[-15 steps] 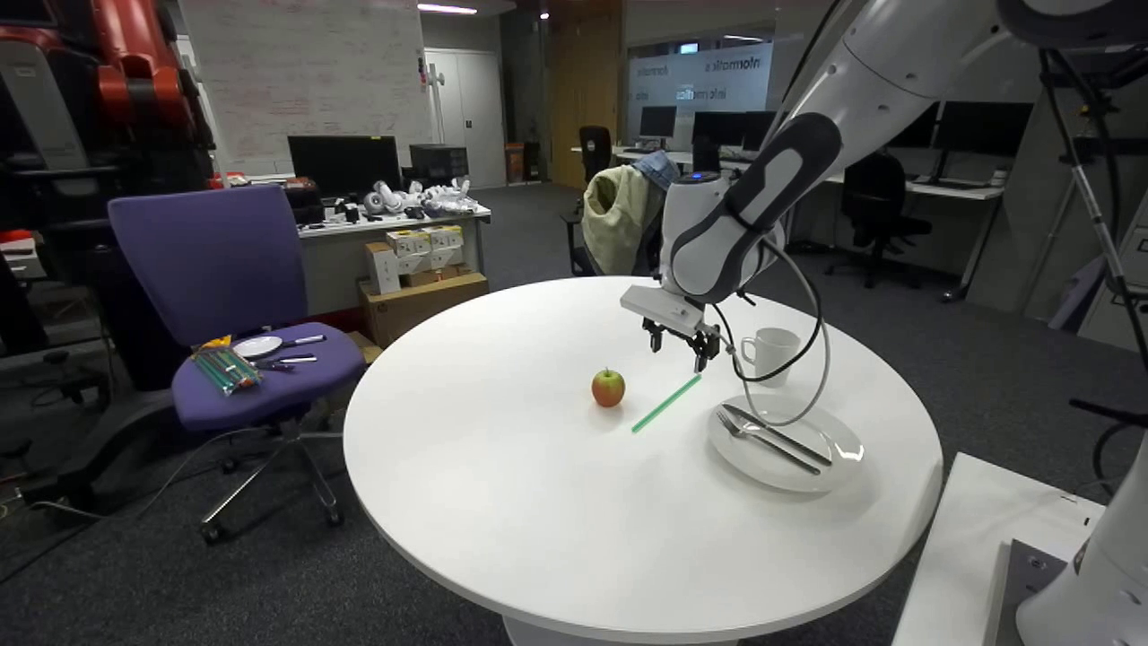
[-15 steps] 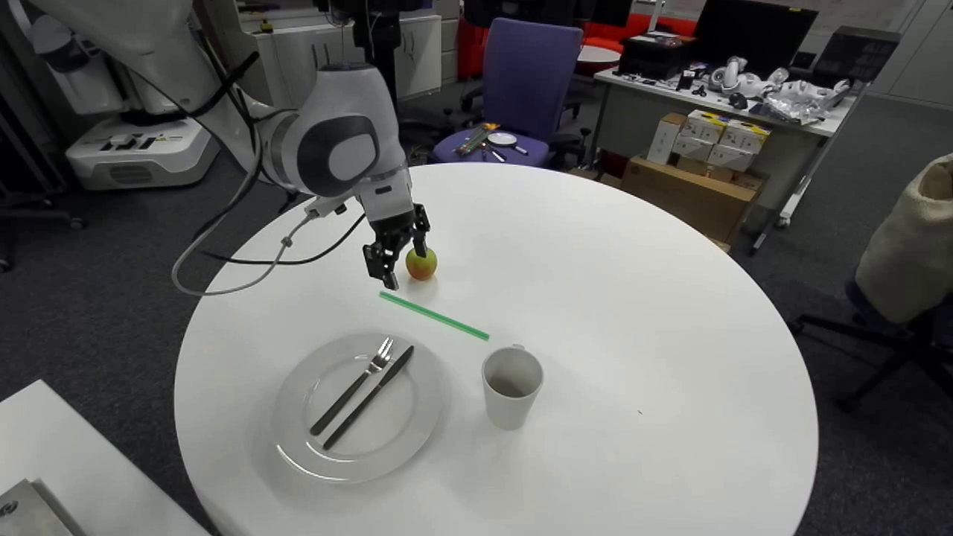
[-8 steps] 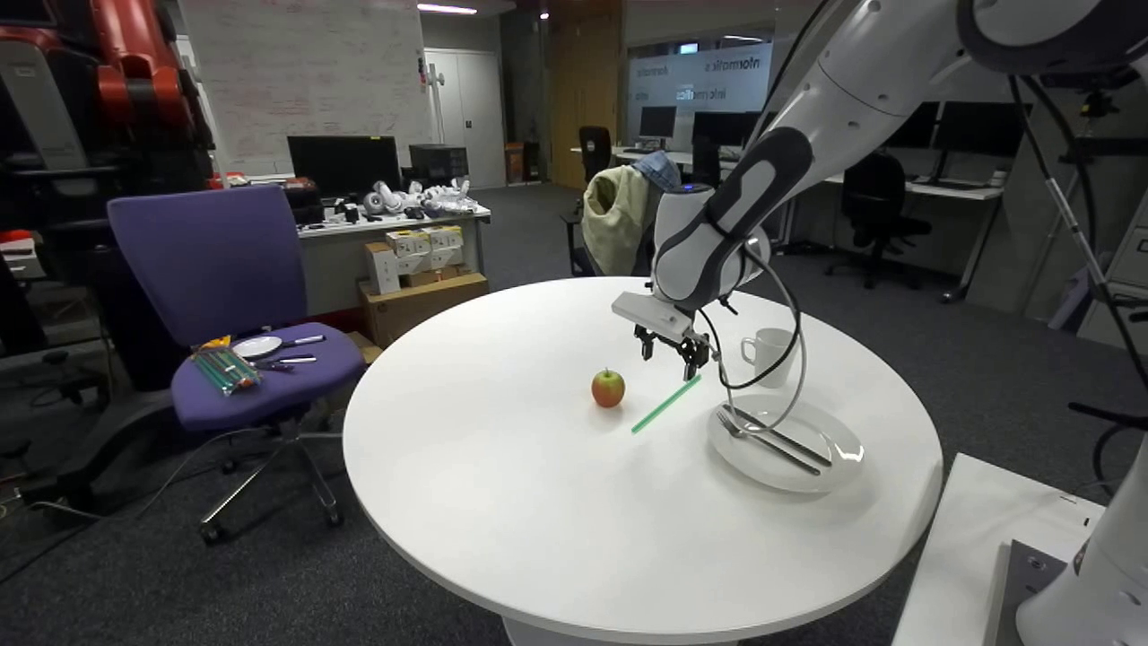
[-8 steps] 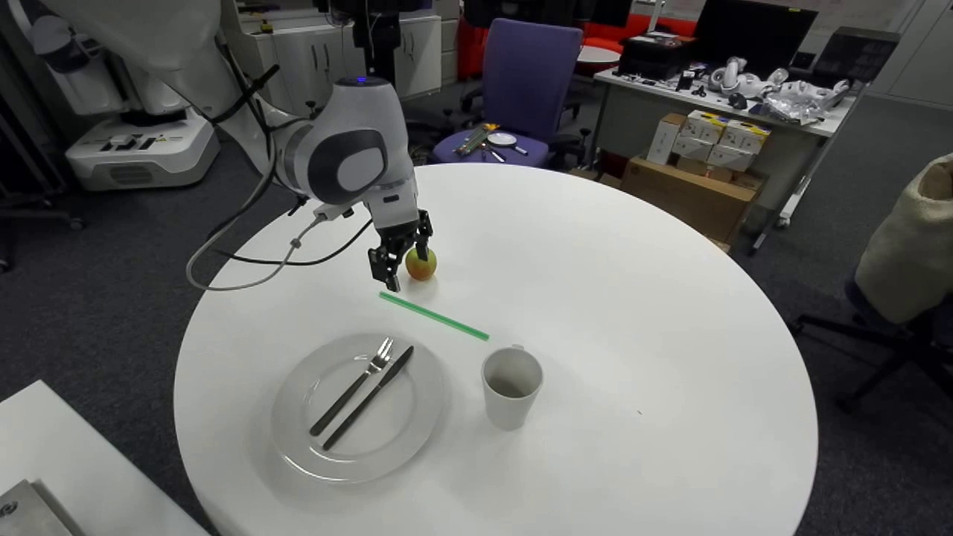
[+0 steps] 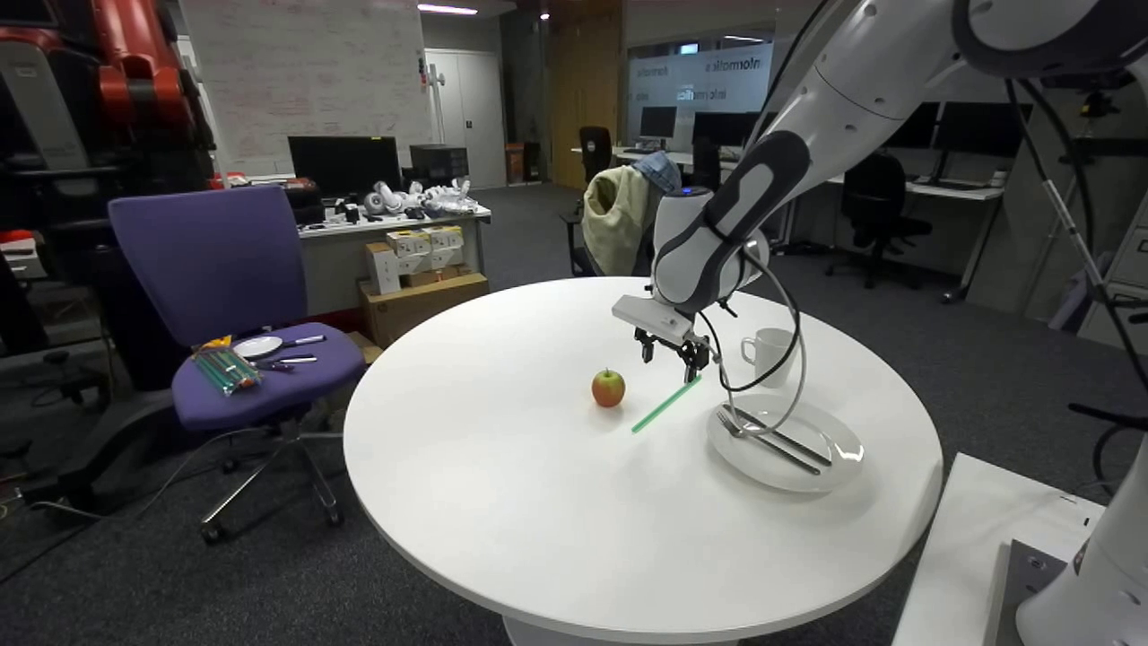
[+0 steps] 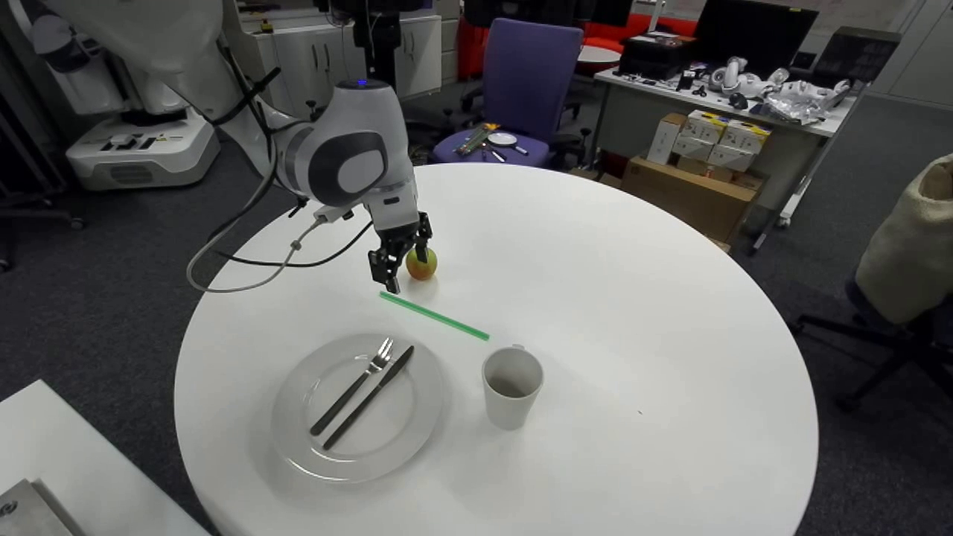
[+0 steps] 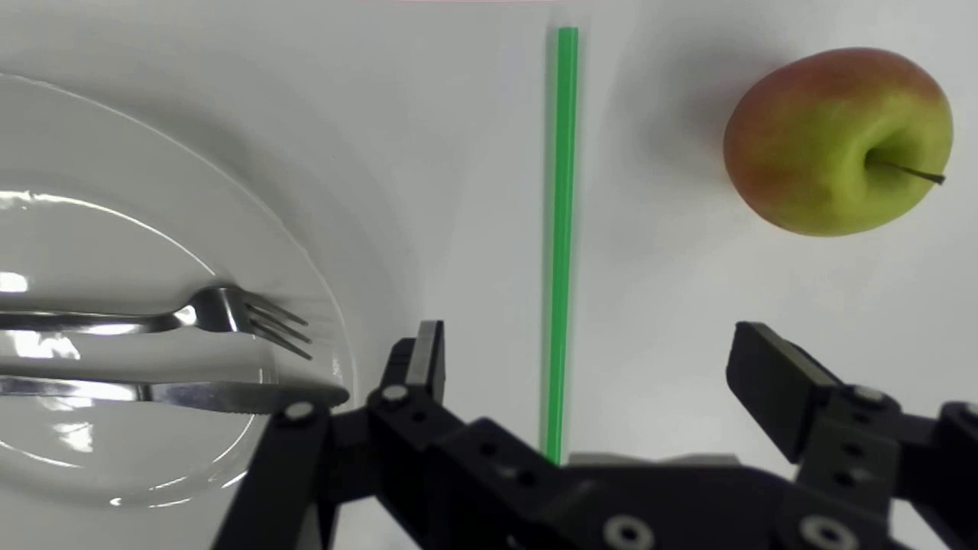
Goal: Put the green straw in the mug.
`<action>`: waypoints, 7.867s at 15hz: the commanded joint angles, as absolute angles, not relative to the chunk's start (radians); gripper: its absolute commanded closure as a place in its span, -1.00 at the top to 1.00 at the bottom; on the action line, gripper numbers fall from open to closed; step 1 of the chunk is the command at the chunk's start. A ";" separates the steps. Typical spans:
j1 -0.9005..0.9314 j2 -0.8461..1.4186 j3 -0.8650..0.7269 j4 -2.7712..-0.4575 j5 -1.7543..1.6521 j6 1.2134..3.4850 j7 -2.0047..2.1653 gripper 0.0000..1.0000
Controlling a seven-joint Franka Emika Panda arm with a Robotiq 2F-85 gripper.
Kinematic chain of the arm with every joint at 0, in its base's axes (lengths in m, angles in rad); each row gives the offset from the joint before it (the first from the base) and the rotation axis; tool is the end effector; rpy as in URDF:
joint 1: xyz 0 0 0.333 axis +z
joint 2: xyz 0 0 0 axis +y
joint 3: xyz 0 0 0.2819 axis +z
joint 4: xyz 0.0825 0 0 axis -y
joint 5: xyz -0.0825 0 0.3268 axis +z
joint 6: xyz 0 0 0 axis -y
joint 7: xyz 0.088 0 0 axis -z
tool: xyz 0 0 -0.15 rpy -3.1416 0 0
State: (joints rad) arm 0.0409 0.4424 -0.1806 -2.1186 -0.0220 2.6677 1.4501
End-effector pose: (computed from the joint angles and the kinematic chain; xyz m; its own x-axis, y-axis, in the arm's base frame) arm 0.5424 -0.0779 0.1885 0.0162 -0.9947 0.1017 -0.9947 -0.0264 -0.0993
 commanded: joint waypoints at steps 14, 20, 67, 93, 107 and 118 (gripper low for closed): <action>0.030 0.632 -0.189 -1.953 0.025 2.668 1.418 1.00; 0.018 0.695 -0.177 -1.902 0.080 2.651 1.397 1.00; -0.036 0.557 -0.131 -1.948 0.212 2.624 1.288 -0.99; -0.145 0.291 -0.153 -2.110 1.211 2.965 1.290 -0.99; 0.307 0.437 -0.556 -2.098 1.523 3.470 1.462 -0.99; 0.812 0.584 -0.935 -2.115 1.670 3.453 1.432 -0.99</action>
